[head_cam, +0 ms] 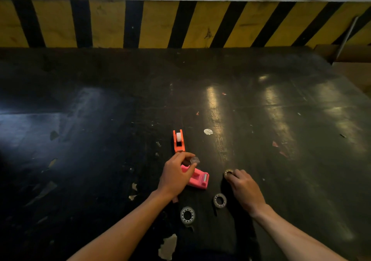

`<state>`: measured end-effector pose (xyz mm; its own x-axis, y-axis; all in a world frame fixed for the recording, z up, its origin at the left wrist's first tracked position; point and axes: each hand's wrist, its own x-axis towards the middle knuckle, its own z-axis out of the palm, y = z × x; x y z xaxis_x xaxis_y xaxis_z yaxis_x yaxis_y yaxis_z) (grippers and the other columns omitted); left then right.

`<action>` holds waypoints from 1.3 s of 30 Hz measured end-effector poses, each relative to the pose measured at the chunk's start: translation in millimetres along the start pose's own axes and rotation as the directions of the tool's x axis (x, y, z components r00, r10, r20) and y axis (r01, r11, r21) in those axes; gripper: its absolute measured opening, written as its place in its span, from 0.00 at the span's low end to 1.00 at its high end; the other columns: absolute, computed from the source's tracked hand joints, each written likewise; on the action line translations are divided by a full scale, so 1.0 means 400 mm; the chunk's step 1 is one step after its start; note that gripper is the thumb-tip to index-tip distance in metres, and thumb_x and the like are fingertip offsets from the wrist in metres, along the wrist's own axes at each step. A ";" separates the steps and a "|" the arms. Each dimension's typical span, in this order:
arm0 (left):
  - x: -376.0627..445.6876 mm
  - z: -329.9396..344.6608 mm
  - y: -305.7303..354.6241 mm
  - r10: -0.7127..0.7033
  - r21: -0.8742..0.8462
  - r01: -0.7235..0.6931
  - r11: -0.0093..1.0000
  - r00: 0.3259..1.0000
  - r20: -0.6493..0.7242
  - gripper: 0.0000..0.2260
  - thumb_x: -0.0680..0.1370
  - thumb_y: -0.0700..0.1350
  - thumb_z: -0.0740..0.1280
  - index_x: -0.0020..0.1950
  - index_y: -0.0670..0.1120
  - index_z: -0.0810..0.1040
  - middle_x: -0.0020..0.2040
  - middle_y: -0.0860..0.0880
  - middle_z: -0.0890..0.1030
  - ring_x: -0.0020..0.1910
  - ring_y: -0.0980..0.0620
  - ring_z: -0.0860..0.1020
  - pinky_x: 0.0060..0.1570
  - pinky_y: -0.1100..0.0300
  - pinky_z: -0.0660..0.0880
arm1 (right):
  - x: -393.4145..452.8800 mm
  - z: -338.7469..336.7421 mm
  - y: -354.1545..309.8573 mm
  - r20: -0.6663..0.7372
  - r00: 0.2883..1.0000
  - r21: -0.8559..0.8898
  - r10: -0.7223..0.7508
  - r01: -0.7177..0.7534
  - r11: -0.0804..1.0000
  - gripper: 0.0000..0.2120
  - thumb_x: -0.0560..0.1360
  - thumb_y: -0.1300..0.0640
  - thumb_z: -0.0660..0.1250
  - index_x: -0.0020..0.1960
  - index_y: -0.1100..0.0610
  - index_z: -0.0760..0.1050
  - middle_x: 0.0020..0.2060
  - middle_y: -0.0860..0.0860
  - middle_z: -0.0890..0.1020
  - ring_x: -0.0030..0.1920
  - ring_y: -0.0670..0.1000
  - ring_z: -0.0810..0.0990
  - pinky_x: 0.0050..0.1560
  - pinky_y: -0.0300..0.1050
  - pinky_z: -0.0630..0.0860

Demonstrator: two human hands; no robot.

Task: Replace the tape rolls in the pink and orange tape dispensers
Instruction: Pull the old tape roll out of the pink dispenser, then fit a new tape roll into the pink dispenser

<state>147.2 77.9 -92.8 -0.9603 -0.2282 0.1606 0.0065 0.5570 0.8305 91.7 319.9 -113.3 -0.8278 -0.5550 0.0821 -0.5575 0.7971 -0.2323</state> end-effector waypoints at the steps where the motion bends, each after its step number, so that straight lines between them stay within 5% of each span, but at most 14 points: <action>1: -0.001 0.001 0.000 -0.003 0.002 0.003 1.000 1.000 0.005 0.11 0.76 0.46 0.72 0.58 0.51 0.79 0.52 0.57 0.81 0.50 0.63 0.80 0.51 0.68 0.77 | -0.005 0.003 0.001 0.005 1.000 0.004 0.008 -0.008 1.000 0.07 0.72 0.65 0.73 0.50 0.59 0.82 0.42 0.56 0.81 0.41 0.59 0.79 0.40 0.53 0.79; 7: -0.003 -0.002 -0.002 -0.028 0.010 0.028 1.000 1.000 0.011 0.11 0.76 0.46 0.72 0.57 0.53 0.79 0.51 0.58 0.81 0.50 0.63 0.79 0.50 0.69 0.77 | 0.002 -0.025 -0.050 0.020 0.998 0.170 0.056 -0.059 0.984 0.07 0.76 0.54 0.68 0.53 0.55 0.78 0.46 0.53 0.78 0.45 0.55 0.80 0.43 0.48 0.78; 10: -0.001 -0.002 -0.002 -0.036 0.015 0.036 0.999 0.999 0.015 0.11 0.76 0.46 0.72 0.58 0.53 0.79 0.51 0.58 0.80 0.50 0.64 0.79 0.50 0.71 0.76 | 0.024 -0.036 -0.100 0.320 0.941 0.108 0.112 -0.154 0.982 0.16 0.76 0.41 0.62 0.56 0.51 0.73 0.52 0.53 0.77 0.51 0.57 0.81 0.48 0.51 0.79; 13: 0.002 -0.002 0.004 -0.033 0.003 0.033 0.999 0.999 0.018 0.12 0.76 0.46 0.72 0.57 0.56 0.78 0.50 0.60 0.80 0.50 0.64 0.79 0.50 0.73 0.75 | 0.039 -0.040 -0.134 0.599 0.785 0.027 0.156 -0.214 0.976 0.28 0.71 0.35 0.66 0.66 0.48 0.67 0.61 0.56 0.73 0.58 0.61 0.78 0.56 0.55 0.77; 19: -0.004 -0.006 0.005 -0.057 -0.005 0.058 0.998 0.998 0.020 0.10 0.76 0.46 0.72 0.56 0.54 0.79 0.50 0.58 0.82 0.48 0.63 0.80 0.48 0.70 0.77 | 0.044 -0.048 -0.147 0.692 0.714 0.031 0.104 -0.173 0.984 0.25 0.73 0.50 0.69 0.68 0.48 0.68 0.62 0.58 0.71 0.59 0.62 0.78 0.60 0.53 0.77; 22: -0.012 -0.012 0.007 -0.070 -0.024 0.070 0.997 0.997 0.013 0.10 0.76 0.46 0.73 0.56 0.55 0.79 0.49 0.60 0.82 0.48 0.64 0.80 0.47 0.73 0.75 | 0.061 -0.070 -0.129 0.747 0.663 0.186 0.047 -0.277 0.943 0.16 0.73 0.60 0.66 0.59 0.49 0.75 0.51 0.54 0.81 0.52 0.56 0.83 0.46 0.44 0.81; 25: -0.012 -0.019 0.009 -0.094 -0.034 0.095 0.995 0.995 0.010 0.09 0.77 0.45 0.73 0.56 0.52 0.80 0.50 0.57 0.83 0.49 0.64 0.80 0.47 0.74 0.75 | 0.075 -0.103 -0.109 0.792 0.608 0.452 -0.047 -0.534 0.714 0.09 0.76 0.63 0.64 0.53 0.53 0.76 0.40 0.50 0.83 0.40 0.48 0.84 0.34 0.39 0.78; 28: -0.002 -0.026 0.021 -0.111 -0.053 0.112 0.992 0.994 0.019 0.09 0.77 0.44 0.72 0.57 0.50 0.80 0.50 0.56 0.83 0.48 0.63 0.81 0.48 0.71 0.76 | 0.097 -0.132 -0.094 0.723 0.683 0.667 -0.103 -0.651 0.362 0.05 0.79 0.60 0.65 0.54 0.58 0.77 0.41 0.55 0.81 0.38 0.49 0.81 0.37 0.41 0.77; 31: 0.008 -0.031 0.037 -0.141 -0.119 0.141 0.983 0.990 0.008 0.10 0.77 0.44 0.72 0.57 0.48 0.81 0.50 0.55 0.84 0.48 0.62 0.82 0.49 0.68 0.78 | 0.128 -0.157 -0.093 0.622 0.778 0.782 -0.090 -0.610 0.126 0.07 0.77 0.61 0.69 0.54 0.60 0.79 0.43 0.56 0.81 0.41 0.52 0.79 0.38 0.41 0.77; 34: 0.016 -0.034 0.056 -0.181 -0.201 0.178 0.963 0.984 0.004 0.11 0.77 0.44 0.73 0.58 0.48 0.81 0.49 0.55 0.84 0.48 0.63 0.81 0.49 0.69 0.78 | 0.151 -0.167 -0.103 0.515 0.854 0.856 -0.077 -0.517 -0.004 0.12 0.74 0.66 0.71 0.57 0.62 0.78 0.42 0.57 0.81 0.42 0.54 0.81 0.42 0.43 0.79; 39: 0.024 -0.038 0.088 -0.191 -0.281 0.186 0.942 0.982 0.007 0.11 0.77 0.43 0.72 0.59 0.49 0.80 0.51 0.55 0.84 0.50 0.63 0.82 0.52 0.66 0.80 | 0.174 -0.166 -0.137 0.413 0.910 0.908 -0.046 -0.415 -0.055 0.16 0.73 0.67 0.72 0.59 0.56 0.80 0.50 0.59 0.81 0.48 0.55 0.83 0.50 0.45 0.82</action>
<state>142.4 83.2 -53.9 -0.9458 -0.3249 -0.0050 -0.0935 0.2575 0.9617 60.3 253.5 -30.6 -0.7011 -0.6398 -0.3147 0.4320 -0.0300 -0.9014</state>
